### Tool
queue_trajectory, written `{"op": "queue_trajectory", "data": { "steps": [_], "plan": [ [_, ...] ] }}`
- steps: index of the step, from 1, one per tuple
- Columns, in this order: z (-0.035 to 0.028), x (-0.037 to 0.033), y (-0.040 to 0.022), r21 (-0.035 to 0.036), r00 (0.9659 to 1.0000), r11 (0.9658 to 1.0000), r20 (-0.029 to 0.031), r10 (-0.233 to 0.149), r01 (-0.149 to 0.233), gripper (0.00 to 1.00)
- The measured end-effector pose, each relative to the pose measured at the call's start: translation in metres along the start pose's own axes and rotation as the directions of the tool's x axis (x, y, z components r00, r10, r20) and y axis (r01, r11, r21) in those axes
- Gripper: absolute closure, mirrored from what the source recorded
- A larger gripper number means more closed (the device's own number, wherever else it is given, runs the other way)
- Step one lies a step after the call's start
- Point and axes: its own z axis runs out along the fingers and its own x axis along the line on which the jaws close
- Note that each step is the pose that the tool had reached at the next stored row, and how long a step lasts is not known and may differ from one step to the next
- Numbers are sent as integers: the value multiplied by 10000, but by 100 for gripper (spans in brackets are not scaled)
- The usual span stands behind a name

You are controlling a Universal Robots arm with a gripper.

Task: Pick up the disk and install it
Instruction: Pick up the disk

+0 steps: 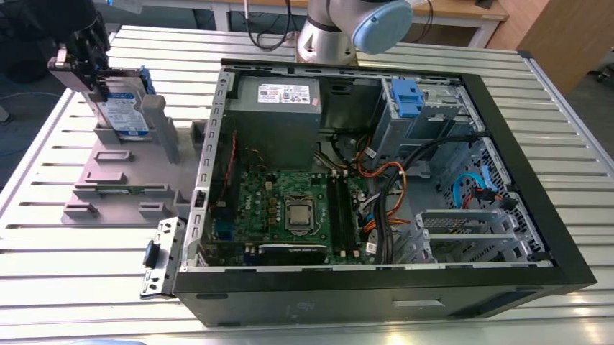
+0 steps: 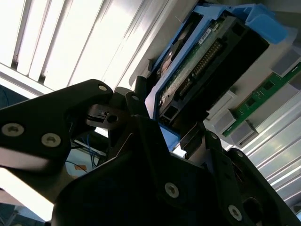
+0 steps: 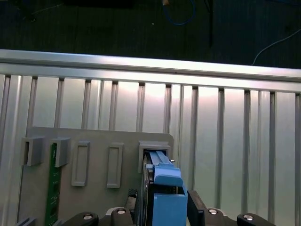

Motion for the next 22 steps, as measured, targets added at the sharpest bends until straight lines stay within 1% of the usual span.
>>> {"op": "queue_trajectory", "data": {
  "steps": [4,17,19,22],
  "plan": [
    [22,-1,2,-2,10000,10000,-1,-1,1,47],
    [23,-1,1,1,10000,10000,10,-1,1,48],
    [23,-1,2,1,10000,10000,11,-1,1,61],
    [23,-1,2,0,10000,10000,13,-1,1,63]
  ]
}}
